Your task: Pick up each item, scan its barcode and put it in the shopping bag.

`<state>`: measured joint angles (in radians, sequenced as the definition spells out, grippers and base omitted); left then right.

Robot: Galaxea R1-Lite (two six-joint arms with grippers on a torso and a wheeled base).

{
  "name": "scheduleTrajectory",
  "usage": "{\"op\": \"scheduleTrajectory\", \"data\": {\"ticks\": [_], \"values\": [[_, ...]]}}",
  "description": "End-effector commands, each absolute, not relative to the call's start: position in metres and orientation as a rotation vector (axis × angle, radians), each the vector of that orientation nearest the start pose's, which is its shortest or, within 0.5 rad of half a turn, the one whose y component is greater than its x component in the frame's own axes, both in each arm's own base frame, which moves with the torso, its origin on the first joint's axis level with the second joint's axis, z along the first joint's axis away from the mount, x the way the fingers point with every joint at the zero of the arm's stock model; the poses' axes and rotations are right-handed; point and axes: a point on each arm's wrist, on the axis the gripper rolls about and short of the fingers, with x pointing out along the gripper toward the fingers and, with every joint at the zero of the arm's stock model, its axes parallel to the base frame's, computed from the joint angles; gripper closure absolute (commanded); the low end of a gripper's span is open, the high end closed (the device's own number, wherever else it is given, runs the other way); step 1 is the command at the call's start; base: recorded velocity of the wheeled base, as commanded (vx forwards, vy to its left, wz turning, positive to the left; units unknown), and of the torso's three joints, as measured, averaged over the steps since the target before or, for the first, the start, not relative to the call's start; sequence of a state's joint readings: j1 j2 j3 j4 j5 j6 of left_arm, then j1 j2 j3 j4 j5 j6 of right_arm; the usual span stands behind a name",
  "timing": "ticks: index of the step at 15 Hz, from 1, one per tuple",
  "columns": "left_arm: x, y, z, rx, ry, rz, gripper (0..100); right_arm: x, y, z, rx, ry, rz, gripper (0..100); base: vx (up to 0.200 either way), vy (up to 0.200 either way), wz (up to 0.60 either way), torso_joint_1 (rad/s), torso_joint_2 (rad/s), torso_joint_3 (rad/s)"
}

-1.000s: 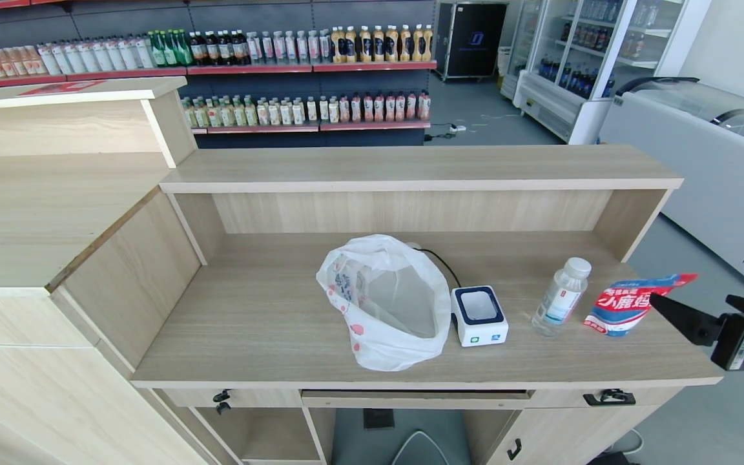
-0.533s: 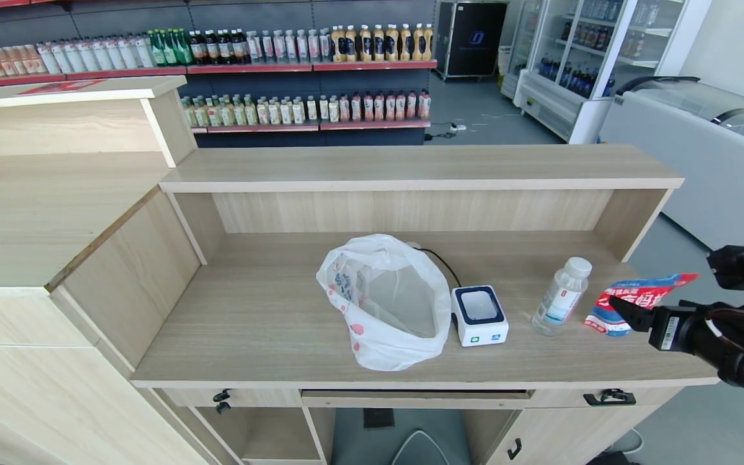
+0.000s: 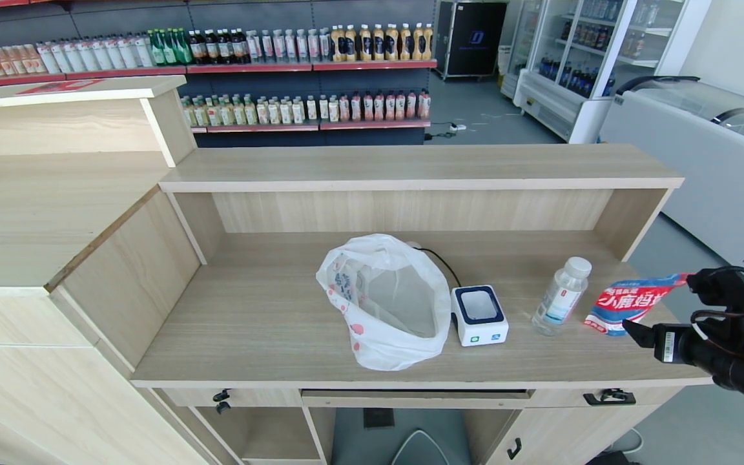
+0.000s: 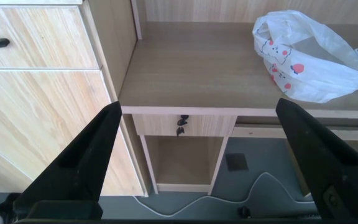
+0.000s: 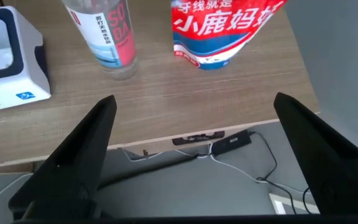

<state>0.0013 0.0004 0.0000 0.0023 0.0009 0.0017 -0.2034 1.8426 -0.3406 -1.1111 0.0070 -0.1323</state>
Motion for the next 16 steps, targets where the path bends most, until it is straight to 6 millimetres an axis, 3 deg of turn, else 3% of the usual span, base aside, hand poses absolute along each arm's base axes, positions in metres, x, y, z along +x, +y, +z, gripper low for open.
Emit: {"op": "scheduleTrajectory", "data": {"ticks": [1, 6, 11, 16], "values": [[-0.023, 0.0, 0.075, 0.002, 0.003, 0.003, 0, 0.274, -0.057, 0.077, -0.088, 0.391, -0.137, 0, 0.0, 0.0, 0.0, 0.0, 0.0, 0.0], [-0.023, 0.0, 0.075, 0.002, 0.002, 0.002, 0, 0.274, -0.054, 0.073, -0.08, 0.402, -0.105, 0, 0.0, 0.0, 0.0, 0.0, 0.0, 0.0], [-0.023, 0.0, 0.075, 0.002, 0.003, 0.003, 0, 0.299, -0.059, 0.074, -0.072, 0.349, -0.089, 0, 0.0, 0.0, 0.0, 0.0, 0.0, 0.0], [-0.023, 0.0, 0.075, 0.002, 0.002, 0.003, 0, 0.318, -0.054, 0.052, -0.084, 0.318, -0.046, 0, 0.0, 0.0, 0.0, 0.0, 0.0, 0.0]]}}
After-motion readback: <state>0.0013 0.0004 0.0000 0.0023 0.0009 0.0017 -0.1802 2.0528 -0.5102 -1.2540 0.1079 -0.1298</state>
